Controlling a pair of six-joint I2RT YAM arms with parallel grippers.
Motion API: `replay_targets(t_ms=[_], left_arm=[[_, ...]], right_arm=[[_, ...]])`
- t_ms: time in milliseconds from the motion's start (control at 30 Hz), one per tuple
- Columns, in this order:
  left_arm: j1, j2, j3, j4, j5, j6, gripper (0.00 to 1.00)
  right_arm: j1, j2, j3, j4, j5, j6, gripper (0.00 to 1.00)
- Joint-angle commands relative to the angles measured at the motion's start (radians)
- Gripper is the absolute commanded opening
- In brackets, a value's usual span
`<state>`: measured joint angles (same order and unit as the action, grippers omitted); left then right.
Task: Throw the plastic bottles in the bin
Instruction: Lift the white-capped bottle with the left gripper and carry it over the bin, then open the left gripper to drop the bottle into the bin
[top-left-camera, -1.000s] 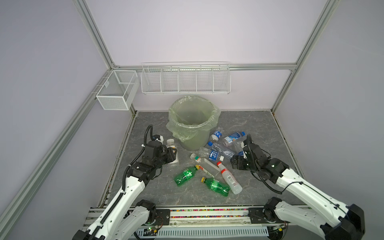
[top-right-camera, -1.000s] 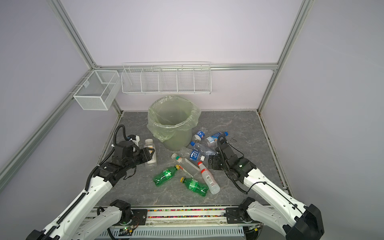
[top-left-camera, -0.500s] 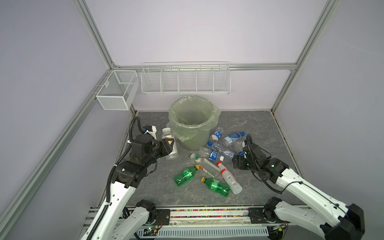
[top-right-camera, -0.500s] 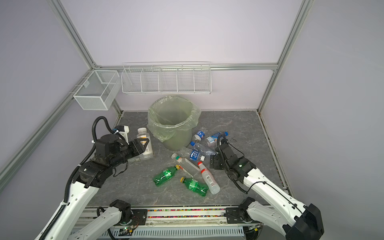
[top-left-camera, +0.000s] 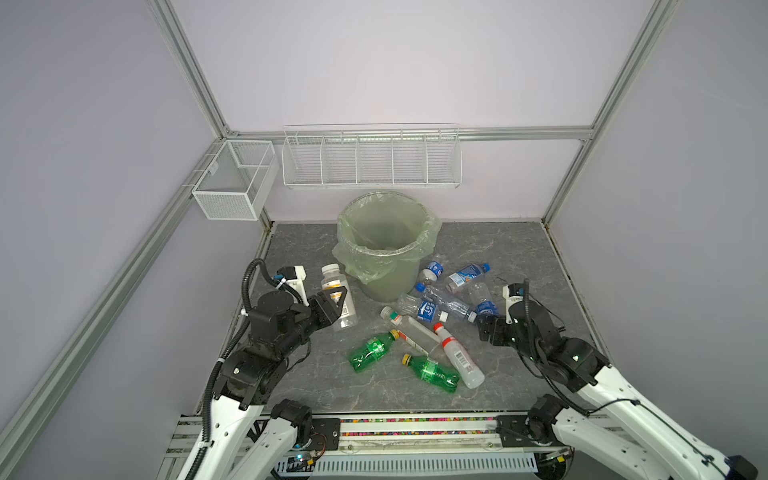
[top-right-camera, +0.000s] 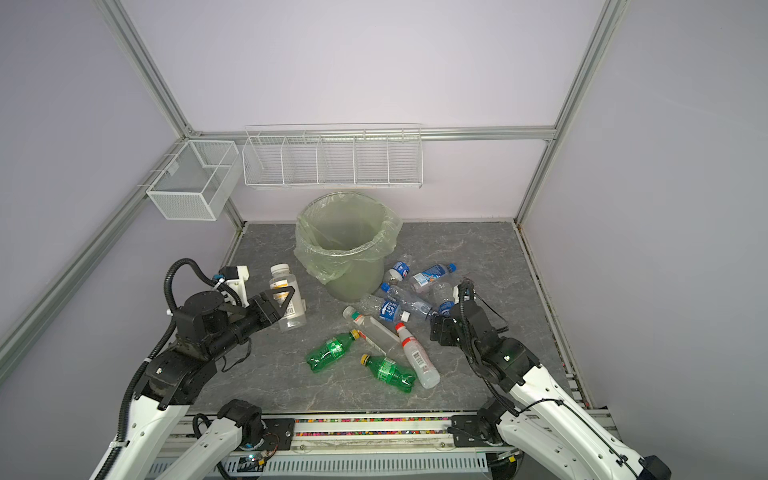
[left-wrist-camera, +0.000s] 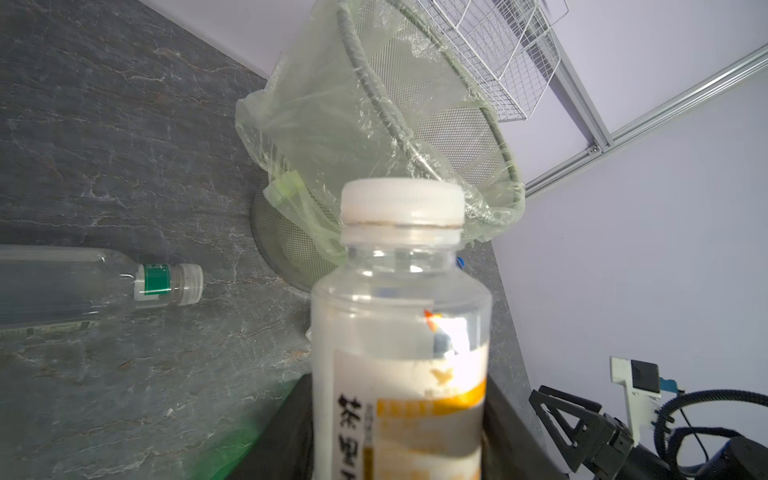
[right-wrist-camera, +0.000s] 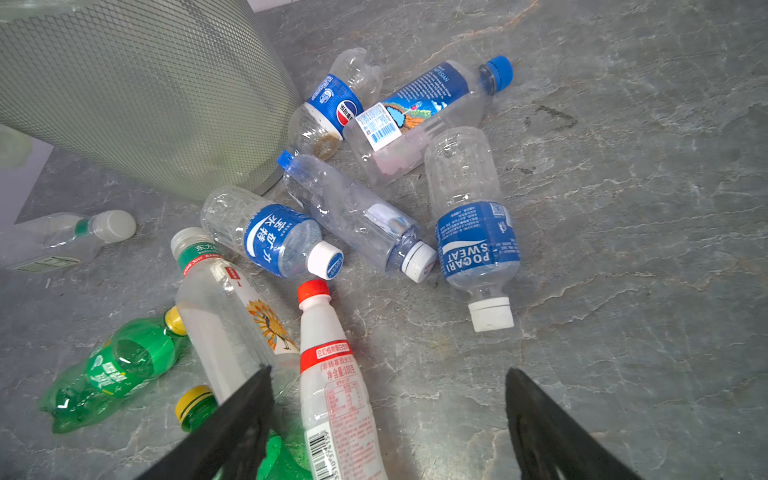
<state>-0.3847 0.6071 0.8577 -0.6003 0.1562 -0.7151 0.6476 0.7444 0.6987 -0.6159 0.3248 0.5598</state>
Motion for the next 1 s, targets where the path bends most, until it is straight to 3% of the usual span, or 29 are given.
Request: replay_targets(t_ms=[0,167,367,467,700,733,833,900,967], left_arm=[[-0.004,-0.073,-0.021,0.011,-0.005,-0.041,0.47],[-0.004,-0.089,0.006,-0.099,-0.072,-0.079,0.47],[-0.004,0.057,0.069,-0.021,0.001,-0.125,0.46],[-0.005,0.139,0.177,-0.016,-0.023,-0.094,0.48],[-0.003,0.565,0.619,-0.033,-0.076,0.020,0.51],[-0.004,0.626,0.669,-0.013,-0.065,0.022,0.57],[0.000,0.788,0.803,0.014,-0.066,0.053,0.90],[0.005,0.867,0.904,-0.026,-0.029,0.062,1.00],[0.006,0.895,0.993,-0.088,-0.025,0.097,1.00]], right_arm=[[-0.006,0.003,-0.009,0.019,0.030,-0.038,0.88],[-0.005,0.037,0.008,0.042,0.034,-0.052,0.88],[-0.005,0.057,0.009,0.064,0.012,-0.054,0.88],[-0.005,0.060,0.005,0.062,0.016,-0.054,0.88],[-0.005,0.085,0.015,0.086,-0.006,-0.035,0.88],[-0.004,0.092,0.023,0.079,-0.006,-0.033,0.88],[-0.005,0.089,0.030,0.058,0.010,-0.025,0.88],[-0.004,0.067,0.026,0.039,0.023,-0.016,0.88],[-0.005,0.029,0.018,0.026,0.034,-0.007,0.88]])
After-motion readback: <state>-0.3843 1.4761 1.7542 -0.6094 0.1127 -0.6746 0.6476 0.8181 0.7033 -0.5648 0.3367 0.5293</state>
